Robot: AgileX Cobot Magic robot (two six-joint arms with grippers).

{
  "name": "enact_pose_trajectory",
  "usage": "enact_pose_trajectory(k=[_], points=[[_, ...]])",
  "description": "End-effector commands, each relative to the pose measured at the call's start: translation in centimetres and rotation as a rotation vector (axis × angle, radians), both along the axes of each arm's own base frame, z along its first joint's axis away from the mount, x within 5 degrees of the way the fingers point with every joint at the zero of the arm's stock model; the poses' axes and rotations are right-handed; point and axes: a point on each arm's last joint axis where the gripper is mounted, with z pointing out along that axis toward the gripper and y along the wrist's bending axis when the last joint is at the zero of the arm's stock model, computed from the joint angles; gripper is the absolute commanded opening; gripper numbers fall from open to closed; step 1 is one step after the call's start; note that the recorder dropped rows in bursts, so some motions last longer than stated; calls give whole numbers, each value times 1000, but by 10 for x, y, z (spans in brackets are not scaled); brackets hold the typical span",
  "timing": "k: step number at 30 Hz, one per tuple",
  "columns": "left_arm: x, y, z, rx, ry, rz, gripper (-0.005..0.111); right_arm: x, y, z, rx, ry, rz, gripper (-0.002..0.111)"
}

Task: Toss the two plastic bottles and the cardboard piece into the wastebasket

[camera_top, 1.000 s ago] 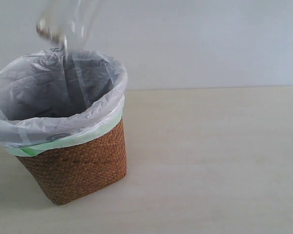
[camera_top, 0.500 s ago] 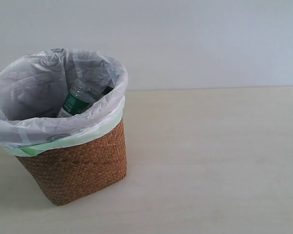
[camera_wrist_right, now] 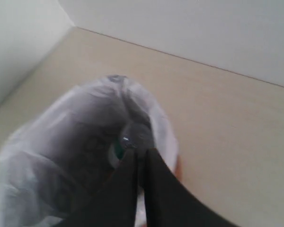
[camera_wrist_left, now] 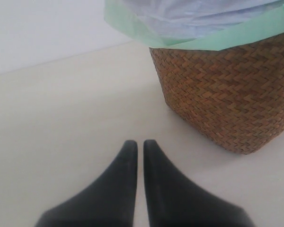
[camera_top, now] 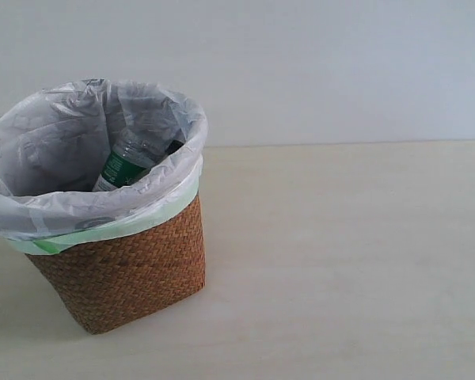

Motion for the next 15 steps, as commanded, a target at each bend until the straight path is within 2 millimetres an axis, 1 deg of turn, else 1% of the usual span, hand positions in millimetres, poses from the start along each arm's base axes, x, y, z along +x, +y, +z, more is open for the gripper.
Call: enact_pose_trajectory(k=[1,2,5,8,10,11,15], points=[[0,0,0,-18,-13,7,4,-17,-27,14,-166,-42,-98,1],[0,0,0,-18,-13,7,4,-22,-31,18,-168,-54,-104,1],[0,0,0,-18,-13,7,4,-38,-43,21,-174,-99,-133,1],[0,0,0,-18,-13,7,4,-56,-57,15,-164,-159,-166,1],[0,0,0,-18,-13,7,4,-73,-67,7,-135,-221,-191,1],[0,0,0,-18,-13,7,4,-84,-74,7,-111,-258,-201,1],[0,0,0,-18,-13,7,4,-124,-97,-9,-28,-384,-238,1]])
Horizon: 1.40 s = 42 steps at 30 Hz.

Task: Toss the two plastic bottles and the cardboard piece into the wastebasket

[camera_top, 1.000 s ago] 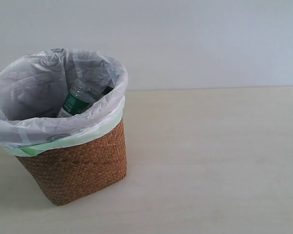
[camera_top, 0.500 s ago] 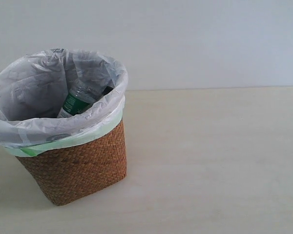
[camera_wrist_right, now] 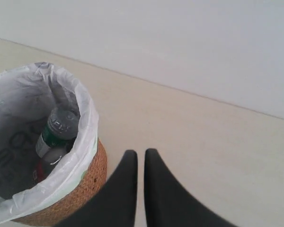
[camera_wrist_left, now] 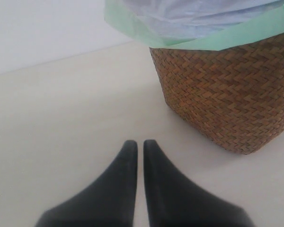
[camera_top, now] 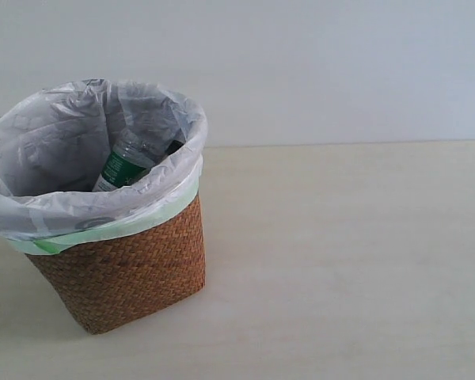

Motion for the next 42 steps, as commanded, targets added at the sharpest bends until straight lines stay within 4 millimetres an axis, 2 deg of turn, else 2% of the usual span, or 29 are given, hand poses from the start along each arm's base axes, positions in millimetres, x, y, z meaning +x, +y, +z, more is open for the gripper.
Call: enact_pose_trajectory(k=[1,10,15,20,25,27,39,42], points=[[0,0,0,-18,-13,7,4,-47,-28,-8,91,-187,-26,1],[0,0,0,-18,-13,7,4,-144,-82,-23,173,-426,-43,1],[0,0,0,-18,-13,7,4,-187,-105,-34,207,-492,-43,1],[0,0,0,-18,-13,7,4,-221,-123,-56,213,-468,-42,1],[0,0,0,-18,-13,7,4,-241,-133,-72,221,-460,-42,1],[0,0,0,-18,-13,7,4,-247,-136,-72,232,-481,-42,1],[0,0,0,-18,-13,7,4,-249,-137,-72,211,-505,-44,1],[0,0,0,-18,-13,7,4,-257,-140,-72,209,-550,-95,1]])
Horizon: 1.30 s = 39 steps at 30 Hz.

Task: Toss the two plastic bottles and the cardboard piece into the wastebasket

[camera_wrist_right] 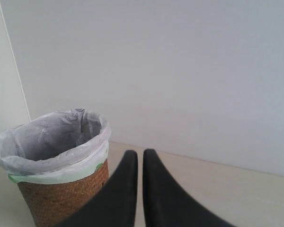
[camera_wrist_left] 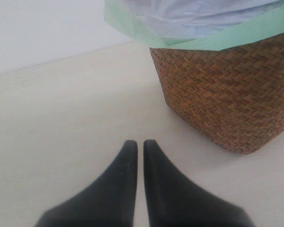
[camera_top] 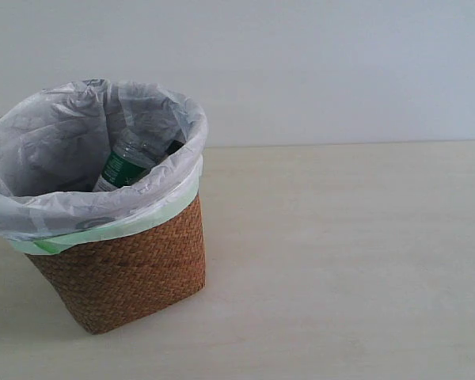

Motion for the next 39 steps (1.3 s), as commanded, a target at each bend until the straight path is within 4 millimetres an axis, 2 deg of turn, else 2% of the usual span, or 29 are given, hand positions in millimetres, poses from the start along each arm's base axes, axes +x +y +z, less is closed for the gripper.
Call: enact_pose_trajectory(k=[1,5,7,11,13,14,15,23,25,29,39], points=[[0,0,0,-18,-13,7,4,-8,-3,-2,7,-63,-79,1],[0,0,0,-18,-13,7,4,-14,-3,-11,109,-291,-210,1],[0,0,0,-18,-14,7,4,-1,1,-26,133,-366,-304,1],[0,0,0,-18,-14,7,4,11,2,-41,120,-362,-398,1],[0,0,0,-18,-14,7,4,24,3,-62,84,-296,-433,1],[0,0,0,-18,-14,7,4,34,4,-83,48,-235,-437,1],[0,0,0,-18,-14,7,4,40,4,-95,33,-200,-438,1],[0,0,0,-18,-14,7,4,64,5,-187,-81,64,-440,1],[0,0,0,-18,-14,7,4,64,5,-190,-93,85,-440,1],[0,0,0,-18,-14,7,4,62,4,-206,-178,245,-437,1],[0,0,0,-18,-14,7,4,62,4,-206,-180,244,-437,1]])
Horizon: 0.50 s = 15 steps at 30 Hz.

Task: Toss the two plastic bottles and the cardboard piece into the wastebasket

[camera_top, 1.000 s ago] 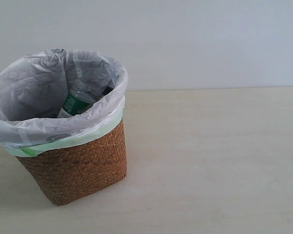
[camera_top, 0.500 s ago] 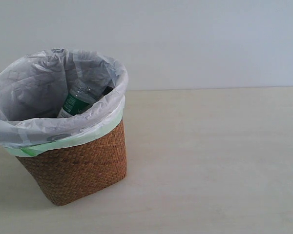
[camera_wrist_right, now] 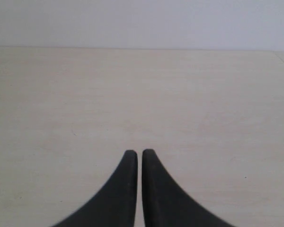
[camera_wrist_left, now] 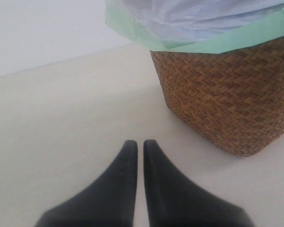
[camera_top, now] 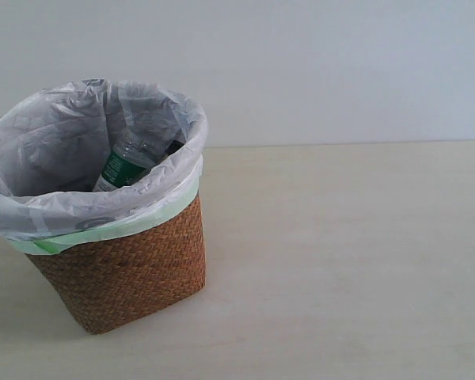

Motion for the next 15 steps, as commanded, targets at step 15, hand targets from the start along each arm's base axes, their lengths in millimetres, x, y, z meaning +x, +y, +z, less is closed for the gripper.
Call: enact_pose_trajectory(k=[15], points=[[0,0,0,-18,-5,7,4,0,0,0,-10,-4,-3,1]])
